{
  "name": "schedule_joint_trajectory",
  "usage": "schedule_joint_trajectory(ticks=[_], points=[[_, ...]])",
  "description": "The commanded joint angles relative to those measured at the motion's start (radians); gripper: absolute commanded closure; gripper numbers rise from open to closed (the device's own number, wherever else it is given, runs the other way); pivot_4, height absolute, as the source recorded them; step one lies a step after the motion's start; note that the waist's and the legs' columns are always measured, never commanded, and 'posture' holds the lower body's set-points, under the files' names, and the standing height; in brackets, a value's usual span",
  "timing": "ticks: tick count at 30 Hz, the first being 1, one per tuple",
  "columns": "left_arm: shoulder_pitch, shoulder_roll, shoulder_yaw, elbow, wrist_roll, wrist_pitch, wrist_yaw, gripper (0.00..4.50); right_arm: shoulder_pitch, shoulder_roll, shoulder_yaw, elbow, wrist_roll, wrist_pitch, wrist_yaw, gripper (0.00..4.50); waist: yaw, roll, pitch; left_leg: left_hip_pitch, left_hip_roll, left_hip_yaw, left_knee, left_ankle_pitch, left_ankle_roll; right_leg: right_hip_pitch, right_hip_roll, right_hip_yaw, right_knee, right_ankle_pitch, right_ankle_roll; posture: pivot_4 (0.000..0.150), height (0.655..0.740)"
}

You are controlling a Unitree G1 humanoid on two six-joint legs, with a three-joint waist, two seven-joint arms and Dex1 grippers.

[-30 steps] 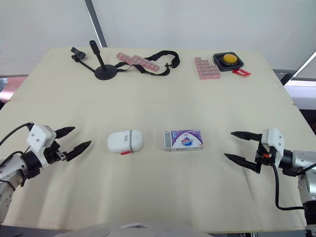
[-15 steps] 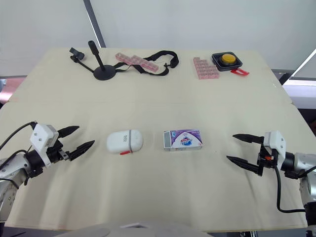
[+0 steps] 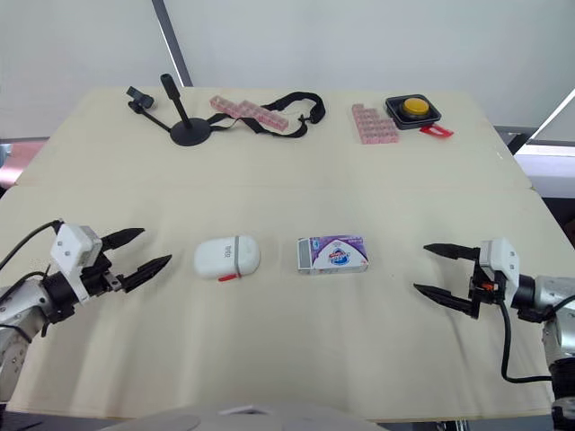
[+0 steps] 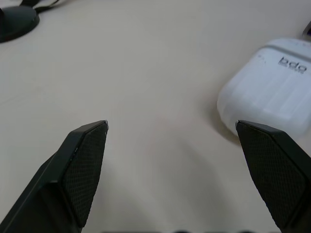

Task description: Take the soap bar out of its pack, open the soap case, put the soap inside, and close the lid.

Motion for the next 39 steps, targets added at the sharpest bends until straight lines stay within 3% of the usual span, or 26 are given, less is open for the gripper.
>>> schedule_joint_trajectory(ticks=[1, 10, 20, 32, 39], points=[[-0.029, 0.018, 0.042, -0.068, -0.066, -0.002, -0.019, 0.02, -0.048, -0.049, 0.005, -0.034, 0.000, 0.005, 0.046, 0.00, 0.001, 0.000, 0.000, 0.000, 0.000, 0.000, 0.001, 0.000, 0.000, 0.000, 0.000, 0.000, 0.001, 0.000, 0.000, 0.150, 0.7143], [0.009, 0.011, -0.053, -0.269, -0.159, 0.056, -0.068, 0.02, -0.229, -0.094, 0.186, -0.212, -0.065, 0.216, 0.029, 0.00, 0.003, 0.001, 0.000, -0.001, 0.000, 0.000, 0.003, 0.000, 0.000, -0.001, 0.001, 0.000, 0.003, 0.000, 0.000, 0.150, 0.7143], [0.115, -0.002, -0.148, -0.306, -0.096, -0.027, -0.120, 0.02, -0.409, -0.049, 0.327, -0.193, -0.152, 0.276, 0.023, 0.00, 0.004, 0.001, 0.001, -0.001, 0.000, 0.000, 0.003, 0.000, 0.000, -0.006, 0.001, 0.000, 0.005, 0.000, 0.000, 0.150, 0.7143], [0.147, 0.002, -0.153, -0.306, -0.101, -0.074, -0.163, 0.02, -0.467, -0.009, 0.394, -0.165, -0.189, 0.272, 0.030, 0.00, 0.002, 0.001, 0.001, -0.002, 0.000, 0.001, 0.004, 0.000, 0.000, -0.009, 0.004, 0.001, 0.008, 0.000, 0.000, 0.150, 0.7143], [0.241, -0.025, -0.191, -0.329, -0.061, -0.147, -0.175, 0.02, -0.470, 0.011, 0.408, -0.166, -0.213, 0.262, 0.025, 0.00, 0.003, 0.001, 0.001, -0.002, 0.001, 0.002, 0.004, 0.000, 0.000, -0.010, 0.004, 0.002, 0.009, 0.000, 0.000, 0.150, 0.7143]])
